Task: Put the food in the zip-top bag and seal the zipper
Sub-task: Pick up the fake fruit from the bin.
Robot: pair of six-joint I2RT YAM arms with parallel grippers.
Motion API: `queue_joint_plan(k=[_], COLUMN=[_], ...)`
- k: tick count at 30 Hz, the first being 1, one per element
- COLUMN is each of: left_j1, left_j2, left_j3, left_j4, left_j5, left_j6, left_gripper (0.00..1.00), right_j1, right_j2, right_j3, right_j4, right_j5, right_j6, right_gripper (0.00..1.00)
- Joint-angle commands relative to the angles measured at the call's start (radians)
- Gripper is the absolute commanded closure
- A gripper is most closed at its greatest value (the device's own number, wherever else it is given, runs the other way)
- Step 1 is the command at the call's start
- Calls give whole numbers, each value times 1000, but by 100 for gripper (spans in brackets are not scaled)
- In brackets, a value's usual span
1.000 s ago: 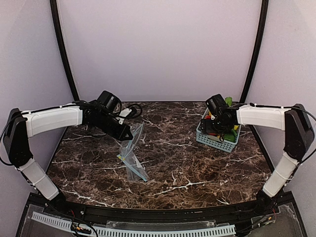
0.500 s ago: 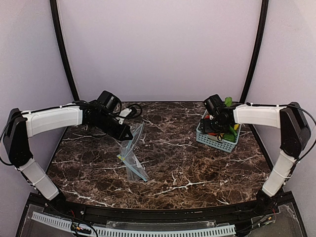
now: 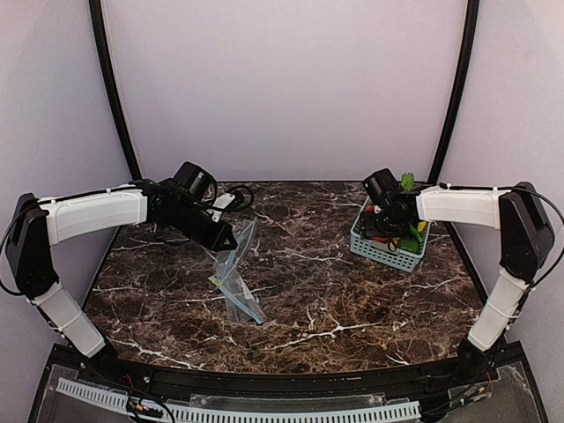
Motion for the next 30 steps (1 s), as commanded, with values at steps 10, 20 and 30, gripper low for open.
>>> queue_joint_plan(k=[10,20,30], left_j1=[2,2,-40], left_j2=[-41,-106,-224], left_j3=[-15,-10,-108], left_j4=[-1,30,399], left_j5=[-7,12,224], left_j6=[9,-35,-431], left_gripper=[99,99,99], right_j1=[-8,8,53], right_j2=[-99,-387,-621], right_j3=[-28,-146,-176], right_j4=[21,56,104], right_j5=[-8,-237,-565], right_j6=[1,-39,-56], right_gripper=[33,35,36])
